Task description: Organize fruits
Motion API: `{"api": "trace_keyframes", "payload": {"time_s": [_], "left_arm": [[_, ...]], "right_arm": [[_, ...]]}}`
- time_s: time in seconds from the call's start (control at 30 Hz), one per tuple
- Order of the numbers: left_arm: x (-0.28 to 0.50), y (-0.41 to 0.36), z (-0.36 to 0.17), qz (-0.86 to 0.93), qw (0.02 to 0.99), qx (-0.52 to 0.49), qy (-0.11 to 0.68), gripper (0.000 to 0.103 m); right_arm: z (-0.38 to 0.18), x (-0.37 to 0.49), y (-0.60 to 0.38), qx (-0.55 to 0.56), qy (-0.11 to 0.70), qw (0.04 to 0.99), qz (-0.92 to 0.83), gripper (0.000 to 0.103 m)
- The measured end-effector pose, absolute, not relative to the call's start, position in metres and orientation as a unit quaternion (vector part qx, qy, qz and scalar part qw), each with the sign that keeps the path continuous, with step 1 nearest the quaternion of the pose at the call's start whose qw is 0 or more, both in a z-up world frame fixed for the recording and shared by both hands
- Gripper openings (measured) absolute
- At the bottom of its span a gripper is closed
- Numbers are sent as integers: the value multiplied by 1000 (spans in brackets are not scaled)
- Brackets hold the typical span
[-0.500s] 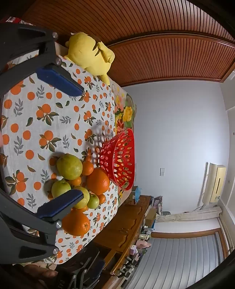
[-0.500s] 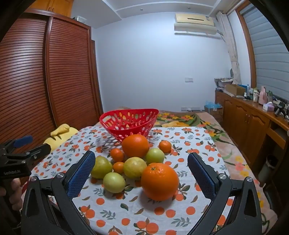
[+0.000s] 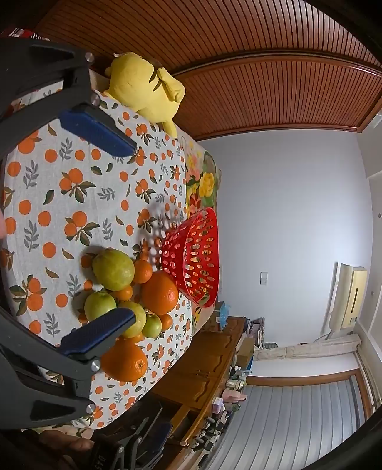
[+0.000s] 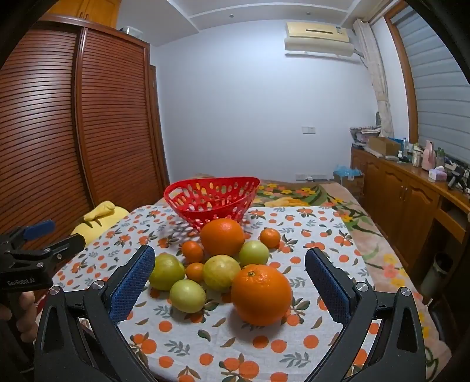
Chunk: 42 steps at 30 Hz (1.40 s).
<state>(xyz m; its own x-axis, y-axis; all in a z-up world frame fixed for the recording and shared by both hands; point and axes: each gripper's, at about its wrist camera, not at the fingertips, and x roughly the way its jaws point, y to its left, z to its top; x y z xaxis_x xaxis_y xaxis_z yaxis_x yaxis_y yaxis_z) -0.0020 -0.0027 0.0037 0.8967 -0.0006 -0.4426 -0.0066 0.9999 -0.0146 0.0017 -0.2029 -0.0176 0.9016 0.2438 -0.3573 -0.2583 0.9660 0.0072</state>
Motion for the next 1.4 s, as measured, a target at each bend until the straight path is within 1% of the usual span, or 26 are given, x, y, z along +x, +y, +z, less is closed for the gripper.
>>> {"api": "trace_keyframes", "payload": {"time_s": [1.4], "left_arm": [[-4,-1,4,-4,975,-4,223,103]], "right_arm": [[-18,1,-202,-22,180,975,128,103]]}}
